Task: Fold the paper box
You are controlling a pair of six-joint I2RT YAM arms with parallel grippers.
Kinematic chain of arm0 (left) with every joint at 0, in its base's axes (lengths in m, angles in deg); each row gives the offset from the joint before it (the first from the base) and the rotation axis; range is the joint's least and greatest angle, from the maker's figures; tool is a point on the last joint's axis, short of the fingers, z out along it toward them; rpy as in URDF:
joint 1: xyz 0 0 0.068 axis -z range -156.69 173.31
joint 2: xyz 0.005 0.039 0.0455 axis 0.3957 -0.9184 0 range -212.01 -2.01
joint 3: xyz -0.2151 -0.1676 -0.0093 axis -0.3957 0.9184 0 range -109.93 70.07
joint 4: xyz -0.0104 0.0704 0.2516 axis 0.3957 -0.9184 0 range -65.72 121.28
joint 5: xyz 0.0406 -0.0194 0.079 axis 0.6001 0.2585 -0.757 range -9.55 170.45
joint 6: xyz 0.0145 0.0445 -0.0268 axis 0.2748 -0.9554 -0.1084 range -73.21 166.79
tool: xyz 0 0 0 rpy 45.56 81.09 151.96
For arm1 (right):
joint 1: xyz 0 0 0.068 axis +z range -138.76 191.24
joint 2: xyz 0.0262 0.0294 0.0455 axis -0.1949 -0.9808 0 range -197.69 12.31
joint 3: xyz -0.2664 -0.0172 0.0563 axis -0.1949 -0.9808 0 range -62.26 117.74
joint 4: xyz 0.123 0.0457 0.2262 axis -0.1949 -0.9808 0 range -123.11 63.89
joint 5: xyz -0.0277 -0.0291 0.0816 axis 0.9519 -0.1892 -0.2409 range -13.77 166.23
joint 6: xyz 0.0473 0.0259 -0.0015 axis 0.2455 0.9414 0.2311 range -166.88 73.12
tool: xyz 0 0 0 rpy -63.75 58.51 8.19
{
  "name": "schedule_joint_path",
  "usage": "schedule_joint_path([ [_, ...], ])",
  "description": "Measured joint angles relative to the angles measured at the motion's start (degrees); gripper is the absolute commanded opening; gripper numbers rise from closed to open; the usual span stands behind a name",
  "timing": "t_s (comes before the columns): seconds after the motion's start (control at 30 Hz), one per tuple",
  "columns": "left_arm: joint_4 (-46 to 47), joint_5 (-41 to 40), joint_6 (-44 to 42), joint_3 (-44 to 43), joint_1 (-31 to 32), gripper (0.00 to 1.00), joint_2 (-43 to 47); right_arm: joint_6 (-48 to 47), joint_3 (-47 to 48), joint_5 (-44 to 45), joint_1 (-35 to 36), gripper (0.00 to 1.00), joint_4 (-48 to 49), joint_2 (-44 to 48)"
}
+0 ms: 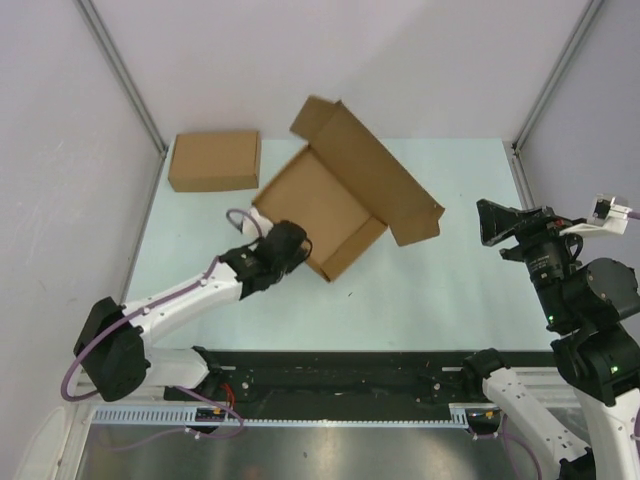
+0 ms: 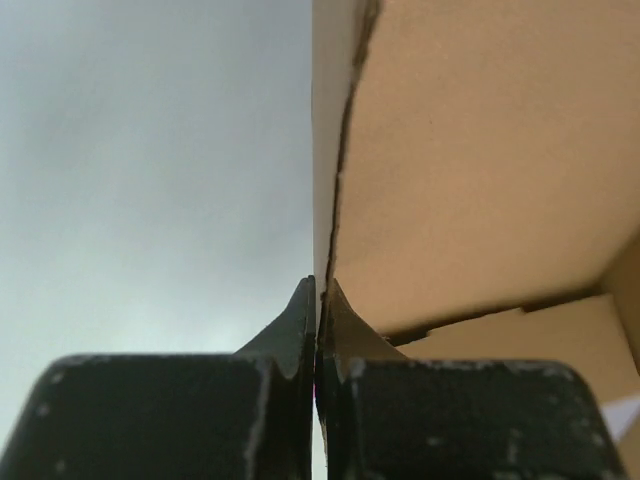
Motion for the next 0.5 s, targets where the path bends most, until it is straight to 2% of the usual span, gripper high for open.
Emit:
schedule_joint_path([
  [0.1, -3.5, 1.8, 11.3, 7.4, 3.2, 0.0, 0.8, -0.4, 0.3, 0.2, 0.0, 0.8, -1.2, -0.2],
  [0.2, -4.3, 3.7, 18.3, 12.2, 4.5, 0.03, 2.4, -0.9, 0.3, 0.5, 0.0, 0.8, -2.1, -0.2],
  [0.23, -4.1, 4.2, 20.6, 13.7, 4.7, 0.15, 2.7, -1.1, 0.3, 0.7, 0.1, 0.8, -2.5, -0.3],
  [0.27, -3.6, 4.8, 22.4, 14.8, 4.7, 0.22, 2.8, -1.3, 0.4, 0.8, 0.1, 0.8, -2.8, -0.4],
  [0.4, -2.3, 6.4, 26.1, 17.3, 4.8, 0.38, 2.1, -1.7, 0.5, 0.9, 0.2, 0.8, -4.2, -1.7],
  [0.43, -2.0, 6.6, 26.4, 17.3, 4.9, 0.46, 1.7, -1.7, 0.5, 0.9, 0.2, 0.8, -4.3, -2.0],
  [0.5, -1.0, 6.9, 26.8, 17.3, 5.0, 0.54, 1.0, -1.8, 0.5, 1.1, 0.2, 0.8, -4.7, -2.7],
])
